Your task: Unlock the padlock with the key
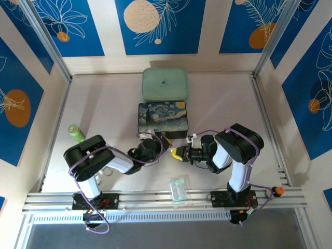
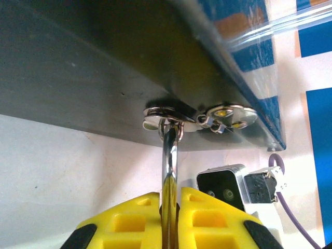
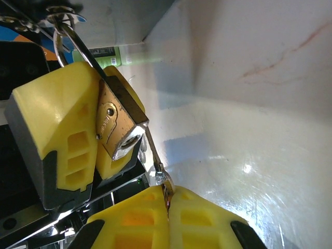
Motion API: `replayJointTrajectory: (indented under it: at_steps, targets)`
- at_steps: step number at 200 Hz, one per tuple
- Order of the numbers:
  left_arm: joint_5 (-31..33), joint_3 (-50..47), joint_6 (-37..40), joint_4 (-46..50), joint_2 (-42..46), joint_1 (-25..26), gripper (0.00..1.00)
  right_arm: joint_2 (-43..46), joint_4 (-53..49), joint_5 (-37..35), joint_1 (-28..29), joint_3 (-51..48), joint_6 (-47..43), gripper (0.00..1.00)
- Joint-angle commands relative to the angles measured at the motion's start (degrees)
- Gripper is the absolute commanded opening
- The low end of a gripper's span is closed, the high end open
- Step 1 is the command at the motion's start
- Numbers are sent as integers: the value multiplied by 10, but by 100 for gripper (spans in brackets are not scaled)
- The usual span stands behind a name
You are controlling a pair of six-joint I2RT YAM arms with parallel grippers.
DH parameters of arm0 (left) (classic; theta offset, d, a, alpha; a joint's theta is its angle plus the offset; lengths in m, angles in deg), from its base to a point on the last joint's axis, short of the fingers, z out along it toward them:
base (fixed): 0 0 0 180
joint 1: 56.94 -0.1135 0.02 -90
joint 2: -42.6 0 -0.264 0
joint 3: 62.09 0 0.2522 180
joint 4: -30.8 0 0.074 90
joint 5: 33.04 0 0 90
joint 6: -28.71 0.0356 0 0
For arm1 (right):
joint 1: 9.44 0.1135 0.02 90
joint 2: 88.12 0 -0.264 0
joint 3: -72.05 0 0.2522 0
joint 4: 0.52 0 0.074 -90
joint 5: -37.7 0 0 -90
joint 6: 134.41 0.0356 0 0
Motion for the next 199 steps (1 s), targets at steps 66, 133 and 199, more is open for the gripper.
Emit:
replayJointTrajectory:
  at_steps: [66,133,199]
  targets:
    - [-7,10,24,-26,21,-10,0,21,-13,6,3,-10,-14,0]
    - [-14,0,41,-25,29,-18,0,17,-3,11,-7,-9,-13,0]
    - [-25,5,38,-40,19,-16,0,2,6,21,-4,5,-7,0]
